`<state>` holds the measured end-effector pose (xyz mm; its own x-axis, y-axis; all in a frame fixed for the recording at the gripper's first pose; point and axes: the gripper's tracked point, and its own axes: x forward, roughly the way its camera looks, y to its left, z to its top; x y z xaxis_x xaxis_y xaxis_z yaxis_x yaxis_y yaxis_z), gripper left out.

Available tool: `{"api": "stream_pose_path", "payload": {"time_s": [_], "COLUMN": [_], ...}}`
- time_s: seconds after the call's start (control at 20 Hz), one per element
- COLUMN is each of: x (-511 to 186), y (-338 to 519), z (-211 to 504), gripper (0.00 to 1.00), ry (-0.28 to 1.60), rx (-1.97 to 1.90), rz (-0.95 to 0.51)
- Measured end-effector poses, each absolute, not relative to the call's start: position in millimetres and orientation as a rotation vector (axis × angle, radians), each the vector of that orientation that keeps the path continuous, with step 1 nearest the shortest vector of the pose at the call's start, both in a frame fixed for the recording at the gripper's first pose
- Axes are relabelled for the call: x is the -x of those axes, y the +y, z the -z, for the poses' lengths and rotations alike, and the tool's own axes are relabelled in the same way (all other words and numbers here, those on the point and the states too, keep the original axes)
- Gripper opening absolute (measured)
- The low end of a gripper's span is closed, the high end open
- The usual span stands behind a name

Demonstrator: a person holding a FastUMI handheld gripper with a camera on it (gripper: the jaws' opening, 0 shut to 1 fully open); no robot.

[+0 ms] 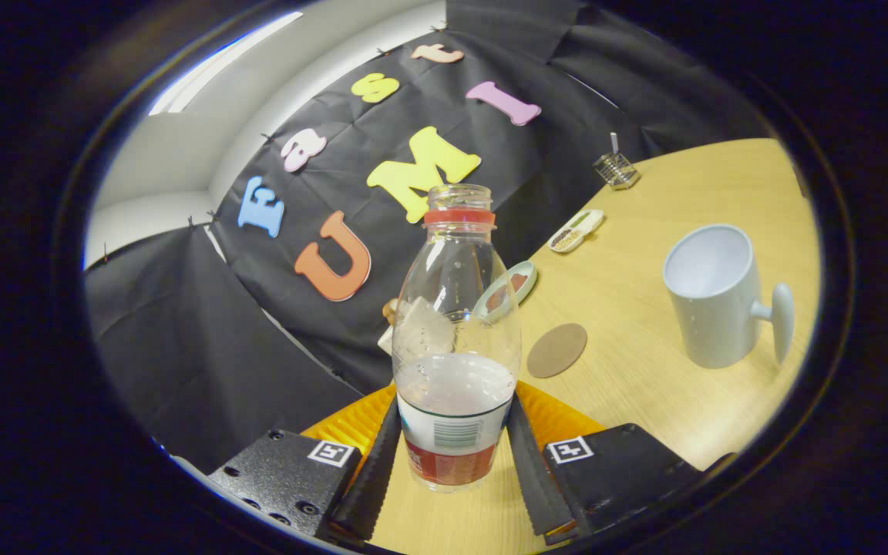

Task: Take the bottle from table, then pour the juice into the cup, finally place the bottle on the coaster

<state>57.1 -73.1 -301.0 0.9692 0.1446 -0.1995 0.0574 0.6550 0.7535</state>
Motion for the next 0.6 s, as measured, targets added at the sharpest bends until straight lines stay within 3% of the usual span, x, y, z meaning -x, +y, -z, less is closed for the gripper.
{"api": "stream_pose_path", "payload": {"time_s": [0.6], "x": [-54.4], "y": [-73.0], "z": [311.7], "gripper": [0.76], "ry": [0.216], "rx": [-1.242], "rz": [-0.009]}}
